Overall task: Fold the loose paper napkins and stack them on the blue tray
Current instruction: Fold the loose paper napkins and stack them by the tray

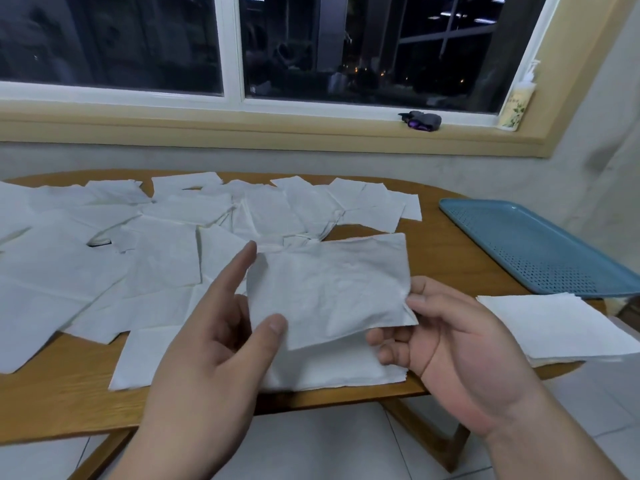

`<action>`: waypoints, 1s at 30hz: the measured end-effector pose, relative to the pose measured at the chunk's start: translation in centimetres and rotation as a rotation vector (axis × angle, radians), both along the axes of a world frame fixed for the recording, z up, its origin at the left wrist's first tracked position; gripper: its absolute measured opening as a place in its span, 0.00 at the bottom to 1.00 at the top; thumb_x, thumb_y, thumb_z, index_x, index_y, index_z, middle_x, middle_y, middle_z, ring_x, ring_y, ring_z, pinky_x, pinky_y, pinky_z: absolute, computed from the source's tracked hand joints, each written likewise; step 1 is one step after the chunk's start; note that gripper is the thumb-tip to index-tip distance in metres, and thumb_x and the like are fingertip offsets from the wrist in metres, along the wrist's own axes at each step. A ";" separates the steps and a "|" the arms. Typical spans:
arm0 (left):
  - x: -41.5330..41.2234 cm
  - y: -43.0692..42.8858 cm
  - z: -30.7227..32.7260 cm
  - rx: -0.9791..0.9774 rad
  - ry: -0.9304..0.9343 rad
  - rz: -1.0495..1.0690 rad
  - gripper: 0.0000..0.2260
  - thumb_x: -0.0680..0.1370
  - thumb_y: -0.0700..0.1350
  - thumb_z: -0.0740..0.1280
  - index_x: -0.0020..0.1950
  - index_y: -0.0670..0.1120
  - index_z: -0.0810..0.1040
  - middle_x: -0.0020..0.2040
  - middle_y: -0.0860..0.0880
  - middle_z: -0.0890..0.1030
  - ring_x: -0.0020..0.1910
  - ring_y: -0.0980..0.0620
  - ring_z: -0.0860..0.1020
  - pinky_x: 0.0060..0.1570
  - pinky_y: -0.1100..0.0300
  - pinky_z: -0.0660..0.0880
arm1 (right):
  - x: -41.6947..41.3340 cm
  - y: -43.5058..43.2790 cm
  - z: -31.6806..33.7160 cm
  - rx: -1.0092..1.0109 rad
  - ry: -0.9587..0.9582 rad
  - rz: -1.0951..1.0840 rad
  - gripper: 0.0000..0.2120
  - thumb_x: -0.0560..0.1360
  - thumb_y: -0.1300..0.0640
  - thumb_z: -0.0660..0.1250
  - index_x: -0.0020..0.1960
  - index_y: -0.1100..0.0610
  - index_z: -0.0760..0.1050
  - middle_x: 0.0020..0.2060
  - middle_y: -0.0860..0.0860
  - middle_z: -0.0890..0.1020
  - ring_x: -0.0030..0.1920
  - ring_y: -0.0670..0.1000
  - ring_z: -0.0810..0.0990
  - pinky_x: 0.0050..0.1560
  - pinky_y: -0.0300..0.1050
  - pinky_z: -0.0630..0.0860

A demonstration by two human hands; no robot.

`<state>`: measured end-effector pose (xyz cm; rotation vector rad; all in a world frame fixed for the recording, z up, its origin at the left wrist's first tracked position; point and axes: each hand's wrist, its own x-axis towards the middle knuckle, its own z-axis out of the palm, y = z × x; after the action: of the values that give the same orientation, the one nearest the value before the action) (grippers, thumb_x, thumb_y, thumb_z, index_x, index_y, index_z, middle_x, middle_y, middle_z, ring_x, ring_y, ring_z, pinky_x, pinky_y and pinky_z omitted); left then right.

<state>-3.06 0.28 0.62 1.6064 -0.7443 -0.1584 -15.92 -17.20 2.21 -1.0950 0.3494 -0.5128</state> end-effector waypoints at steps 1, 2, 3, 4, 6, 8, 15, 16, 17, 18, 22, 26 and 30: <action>0.0 0.0 -0.1 0.040 -0.027 0.013 0.30 0.75 0.52 0.71 0.66 0.79 0.62 0.35 0.48 0.74 0.35 0.46 0.75 0.42 0.46 0.74 | 0.1 0.2 -0.1 -0.033 0.017 -0.016 0.18 0.70 0.58 0.64 0.55 0.69 0.74 0.42 0.64 0.82 0.34 0.60 0.79 0.28 0.47 0.75; 0.0 0.1 -0.2 0.077 -0.041 0.017 0.32 0.76 0.49 0.70 0.66 0.81 0.60 0.34 0.47 0.72 0.33 0.48 0.73 0.40 0.50 0.72 | 0.3 0.4 -0.2 -0.075 0.031 -0.035 0.19 0.71 0.57 0.66 0.56 0.69 0.74 0.42 0.64 0.82 0.34 0.59 0.79 0.28 0.47 0.75; 0.0 0.2 -0.3 0.111 -0.048 0.013 0.33 0.76 0.48 0.68 0.66 0.82 0.57 0.35 0.47 0.72 0.31 0.50 0.73 0.38 0.54 0.72 | 0.3 0.6 -0.3 -0.124 0.049 -0.056 0.19 0.71 0.57 0.67 0.57 0.67 0.74 0.41 0.63 0.82 0.33 0.59 0.78 0.27 0.47 0.74; 0.0 0.3 -0.3 0.142 -0.052 0.012 0.34 0.76 0.48 0.67 0.66 0.82 0.56 0.35 0.47 0.72 0.31 0.52 0.73 0.37 0.58 0.72 | 0.4 0.8 -0.3 -0.186 0.080 -0.081 0.18 0.71 0.57 0.68 0.58 0.63 0.74 0.39 0.61 0.81 0.32 0.57 0.77 0.27 0.47 0.73; 0.1 0.4 -0.3 0.185 -0.062 0.019 0.31 0.76 0.48 0.67 0.65 0.81 0.60 0.33 0.49 0.72 0.29 0.56 0.72 0.34 0.67 0.70 | 0.5 0.9 -0.5 -0.382 0.203 -0.141 0.18 0.73 0.62 0.69 0.61 0.52 0.73 0.34 0.56 0.80 0.30 0.55 0.75 0.28 0.47 0.70; 0.2 0.5 -0.1 0.222 -0.075 0.024 0.21 0.76 0.47 0.67 0.59 0.74 0.74 0.29 0.54 0.73 0.28 0.59 0.71 0.31 0.72 0.67 | 0.5 1.0 -0.6 -0.616 0.327 -0.179 0.23 0.76 0.66 0.66 0.61 0.41 0.73 0.32 0.53 0.78 0.31 0.51 0.74 0.31 0.47 0.71; 0.6 0.1 -0.4 0.274 -0.081 0.040 0.09 0.75 0.46 0.70 0.42 0.61 0.84 0.39 0.67 0.80 0.41 0.67 0.77 0.36 0.78 0.65 | -0.4 1.7 0.0 -0.861 0.475 -0.200 0.21 0.74 0.65 0.63 0.51 0.40 0.82 0.34 0.59 0.78 0.28 0.46 0.70 0.28 0.37 0.67; 0.6 0.1 -0.4 0.278 -0.082 0.039 0.09 0.75 0.46 0.70 0.42 0.62 0.84 0.41 0.67 0.80 0.43 0.67 0.76 0.36 0.78 0.65 | -0.5 1.7 0.1 -0.871 0.484 -0.215 0.21 0.74 0.64 0.63 0.50 0.40 0.83 0.34 0.59 0.78 0.27 0.46 0.69 0.27 0.38 0.66; 0.7 0.0 -0.4 0.282 -0.081 0.038 0.09 0.75 0.46 0.70 0.42 0.62 0.84 0.42 0.66 0.80 0.44 0.66 0.77 0.36 0.78 0.65 | -0.6 1.7 0.1 -0.874 0.491 -0.228 0.20 0.73 0.64 0.62 0.49 0.40 0.83 0.33 0.59 0.78 0.27 0.46 0.69 0.27 0.38 0.65; 0.7 -0.1 -0.5 0.290 -0.080 0.039 0.09 0.75 0.46 0.70 0.42 0.62 0.84 0.42 0.66 0.80 0.43 0.65 0.77 0.36 0.78 0.65 | -0.7 1.7 0.1 -0.880 0.503 -0.239 0.20 0.73 0.64 0.62 0.48 0.40 0.83 0.32 0.59 0.78 0.26 0.47 0.69 0.26 0.38 0.65; 0.8 -0.2 -0.5 0.329 -0.089 0.046 0.09 0.74 0.47 0.71 0.41 0.62 0.84 0.40 0.62 0.81 0.41 0.64 0.77 0.36 0.77 0.67 | -1.0 1.7 -0.2 -0.952 0.570 -0.263 0.18 0.73 0.61 0.63 0.50 0.40 0.82 0.25 0.49 0.77 0.24 0.47 0.70 0.25 0.37 0.66; 1.2 -0.2 -0.5 0.385 -0.071 0.081 0.07 0.74 0.48 0.71 0.42 0.62 0.84 0.38 0.60 0.81 0.40 0.64 0.77 0.33 0.71 0.67 | -1.0 1.7 -0.7 -1.008 0.678 -0.220 0.16 0.75 0.58 0.63 0.55 0.39 0.81 0.26 0.40 0.79 0.26 0.43 0.74 0.26 0.35 0.69; 1.4 -0.2 -0.5 0.427 -0.097 0.099 0.07 0.74 0.48 0.70 0.43 0.62 0.83 0.40 0.67 0.79 0.43 0.68 0.75 0.35 0.74 0.66 | -0.7 2.0 -1.2 -1.070 0.720 -0.215 0.17 0.74 0.54 0.63 0.59 0.39 0.80 0.25 0.34 0.72 0.32 0.38 0.74 0.32 0.31 0.69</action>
<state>-1.66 0.12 0.17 2.0656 -0.7352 -0.1766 -16.67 -15.23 0.98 -2.3076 0.8779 -0.4787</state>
